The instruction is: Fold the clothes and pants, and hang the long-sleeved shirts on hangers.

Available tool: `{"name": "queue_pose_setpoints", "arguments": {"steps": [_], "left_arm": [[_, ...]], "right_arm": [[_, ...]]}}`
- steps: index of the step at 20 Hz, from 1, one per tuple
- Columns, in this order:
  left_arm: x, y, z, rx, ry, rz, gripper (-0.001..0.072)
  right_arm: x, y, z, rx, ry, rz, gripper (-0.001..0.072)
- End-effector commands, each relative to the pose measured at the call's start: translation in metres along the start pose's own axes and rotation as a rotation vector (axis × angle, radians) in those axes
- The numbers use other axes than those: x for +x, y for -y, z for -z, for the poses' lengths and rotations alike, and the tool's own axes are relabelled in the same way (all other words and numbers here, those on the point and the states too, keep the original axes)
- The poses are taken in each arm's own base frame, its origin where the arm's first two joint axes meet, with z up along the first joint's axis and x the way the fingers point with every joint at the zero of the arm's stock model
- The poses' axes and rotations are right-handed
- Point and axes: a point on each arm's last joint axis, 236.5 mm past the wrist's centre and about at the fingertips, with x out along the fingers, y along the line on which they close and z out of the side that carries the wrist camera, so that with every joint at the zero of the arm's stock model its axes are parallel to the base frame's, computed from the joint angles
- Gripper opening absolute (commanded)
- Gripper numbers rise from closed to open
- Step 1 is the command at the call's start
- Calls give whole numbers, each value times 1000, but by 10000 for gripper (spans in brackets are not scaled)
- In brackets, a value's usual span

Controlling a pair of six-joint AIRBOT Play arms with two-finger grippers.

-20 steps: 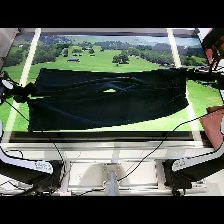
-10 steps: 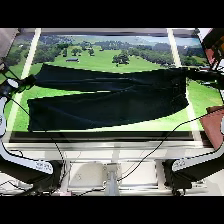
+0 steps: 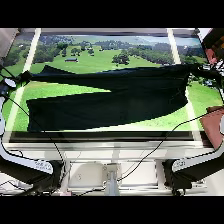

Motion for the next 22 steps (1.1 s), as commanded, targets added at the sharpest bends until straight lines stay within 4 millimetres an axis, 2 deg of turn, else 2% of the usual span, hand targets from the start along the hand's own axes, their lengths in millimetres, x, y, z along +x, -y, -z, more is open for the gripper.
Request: {"name": "queue_pose_setpoints", "arguments": {"steps": [1,3,5,7,9,10,11,12,13,16,18,20,22], "left_arm": [[2,6,4,12,-6,7,27],[4,20,11,28,-19,24,27],[6,29,20,69,-41,38,27],[6,33,26,105,-62,44,27],[6,33,31,105,-82,45,28],[5,33,32,105,-89,45,71],[5,33,34,105,-94,46,285],[5,33,34,104,-97,46,633],[5,33,36,102,-103,46,699],[-1,34,44,104,-152,52,705],[-11,34,38,105,-156,54,705],[-27,27,22,125,-142,41,704],[-49,9,10,183,-154,-1,703]], "right_arm": [[10,-1,-24,8,124,63,68],[23,-12,-24,-10,152,71,68],[31,-15,-33,-20,219,98,68],[36,-14,-41,-22,275,126,68],[40,-12,-38,-21,275,132,69],[41,-11,-36,-23,269,132,92],[41,-11,-36,-28,268,133,211],[41,-11,-36,-36,270,136,427],[41,-10,-36,-38,269,136,514],[32,-11,-40,-36,257,124,514],[21,-9,-34,-21,199,95,507],[7,6,-13,56,71,52,506],[-15,32,26,154,-123,29,506]]}}
